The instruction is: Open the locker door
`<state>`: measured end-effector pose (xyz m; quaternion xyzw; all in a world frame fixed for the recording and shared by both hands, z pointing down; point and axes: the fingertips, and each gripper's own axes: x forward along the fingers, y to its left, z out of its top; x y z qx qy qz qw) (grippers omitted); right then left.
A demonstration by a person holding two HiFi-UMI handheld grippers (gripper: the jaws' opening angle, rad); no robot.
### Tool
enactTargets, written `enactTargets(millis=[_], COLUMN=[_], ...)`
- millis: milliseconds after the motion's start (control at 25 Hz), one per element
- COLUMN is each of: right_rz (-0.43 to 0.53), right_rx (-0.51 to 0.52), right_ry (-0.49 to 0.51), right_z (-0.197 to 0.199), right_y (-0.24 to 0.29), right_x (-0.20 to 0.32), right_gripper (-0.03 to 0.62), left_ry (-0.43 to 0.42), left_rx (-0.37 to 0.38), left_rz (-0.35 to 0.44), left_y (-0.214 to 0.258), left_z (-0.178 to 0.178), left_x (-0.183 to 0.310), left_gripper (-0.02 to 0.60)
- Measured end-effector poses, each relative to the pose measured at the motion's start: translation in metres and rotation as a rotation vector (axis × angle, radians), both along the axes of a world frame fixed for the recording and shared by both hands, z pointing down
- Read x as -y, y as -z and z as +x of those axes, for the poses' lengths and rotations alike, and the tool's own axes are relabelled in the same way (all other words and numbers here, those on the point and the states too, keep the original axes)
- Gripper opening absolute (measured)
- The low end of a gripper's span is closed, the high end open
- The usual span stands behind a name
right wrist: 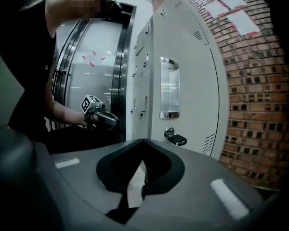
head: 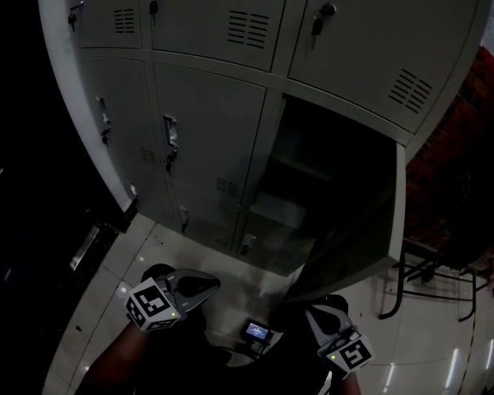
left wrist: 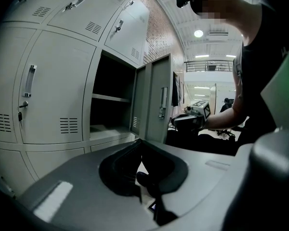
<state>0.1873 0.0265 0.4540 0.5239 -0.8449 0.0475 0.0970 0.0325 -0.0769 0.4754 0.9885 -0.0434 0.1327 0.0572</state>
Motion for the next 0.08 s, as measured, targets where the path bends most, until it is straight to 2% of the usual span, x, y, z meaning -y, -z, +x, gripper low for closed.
enactTargets(millis=[80], right_rz=[0.0], right_rx=[0.001], right_ry=[-0.001], right_z=[-0.0002], right_y=[0.0], right_x=[0.0], right_gripper=[0.0], left_ry=[0.0], left_rx=[0.001], left_rz=[0.001], left_y=[0.0], left_z=[-0.0001], left_x=[0.0001], left_gripper=[0.011])
